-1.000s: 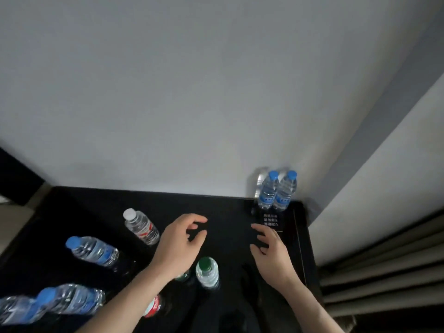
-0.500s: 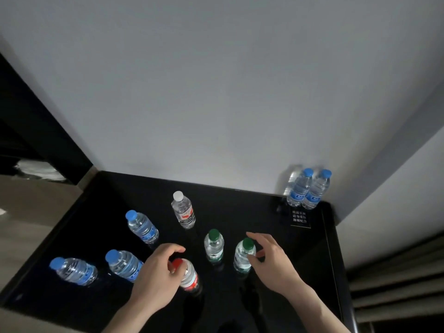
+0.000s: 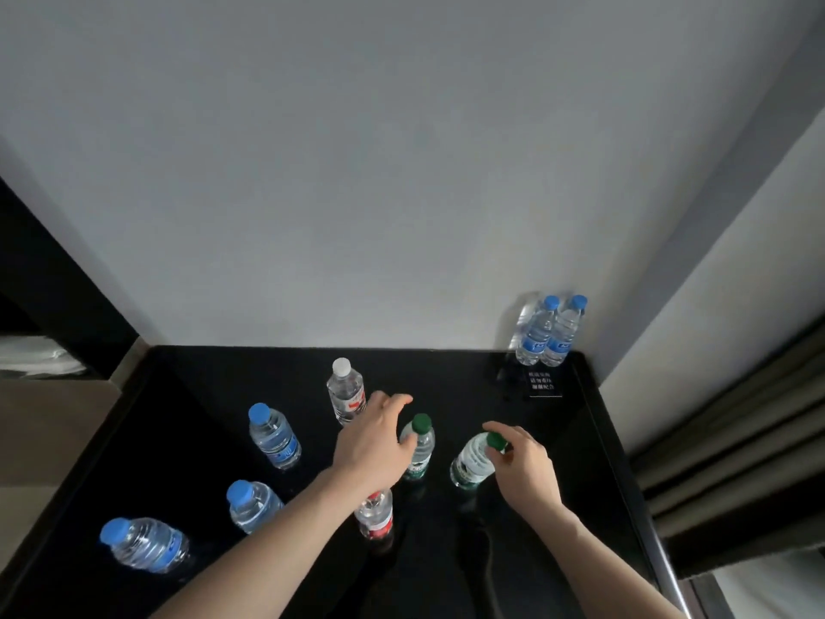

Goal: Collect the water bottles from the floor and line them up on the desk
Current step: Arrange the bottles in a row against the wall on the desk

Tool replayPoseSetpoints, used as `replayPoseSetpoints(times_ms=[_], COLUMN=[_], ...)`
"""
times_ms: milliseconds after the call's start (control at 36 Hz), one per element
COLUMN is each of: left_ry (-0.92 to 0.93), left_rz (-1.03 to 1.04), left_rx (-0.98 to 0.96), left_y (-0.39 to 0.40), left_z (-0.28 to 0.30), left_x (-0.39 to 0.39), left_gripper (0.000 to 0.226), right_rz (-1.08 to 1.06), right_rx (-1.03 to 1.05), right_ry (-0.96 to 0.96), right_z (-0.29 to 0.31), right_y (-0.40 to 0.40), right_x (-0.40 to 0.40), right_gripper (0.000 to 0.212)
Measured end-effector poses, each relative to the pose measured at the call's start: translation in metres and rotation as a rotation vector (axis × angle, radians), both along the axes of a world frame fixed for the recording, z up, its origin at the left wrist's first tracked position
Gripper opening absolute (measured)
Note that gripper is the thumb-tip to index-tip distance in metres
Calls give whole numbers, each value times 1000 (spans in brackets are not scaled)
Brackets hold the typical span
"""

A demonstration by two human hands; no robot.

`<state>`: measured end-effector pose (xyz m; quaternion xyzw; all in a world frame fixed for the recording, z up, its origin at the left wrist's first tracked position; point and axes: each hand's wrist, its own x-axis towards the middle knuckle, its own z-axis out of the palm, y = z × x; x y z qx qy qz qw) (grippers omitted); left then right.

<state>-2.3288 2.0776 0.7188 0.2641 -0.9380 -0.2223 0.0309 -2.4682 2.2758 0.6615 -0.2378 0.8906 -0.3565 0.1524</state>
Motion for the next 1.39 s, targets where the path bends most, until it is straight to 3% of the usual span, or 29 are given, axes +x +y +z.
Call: replayPoseSetpoints(times_ms=[222, 444, 611, 833, 1194, 1389], left_ry=[-136, -167, -133, -116, -126, -92], left_rz=[-202, -197, -194, -165, -125, -120], left_rx=[-79, -73, -57, -18, -27, -20], left_y=[-4, -8, -11, -2, -22, -36], left_z=[-15, -29, -30, -37, -32, -17], left_x=[-31, -32, -36, -51, -99, -153], left_gripper=[51, 45, 21, 19, 16, 10], right_rz=[-80, -60, -16, 126, 247, 196], right_rx=[-4, -17, 5, 83, 157, 128], right_ry=[23, -1, -10, -3, -4, 37], right_z=[-4, -5, -3, -1, 11, 24], right_y=[5, 0, 1, -1, -27, -47], right_x=[14, 17, 2, -15, -101, -167], right_gripper=[41, 42, 43, 40, 39, 35])
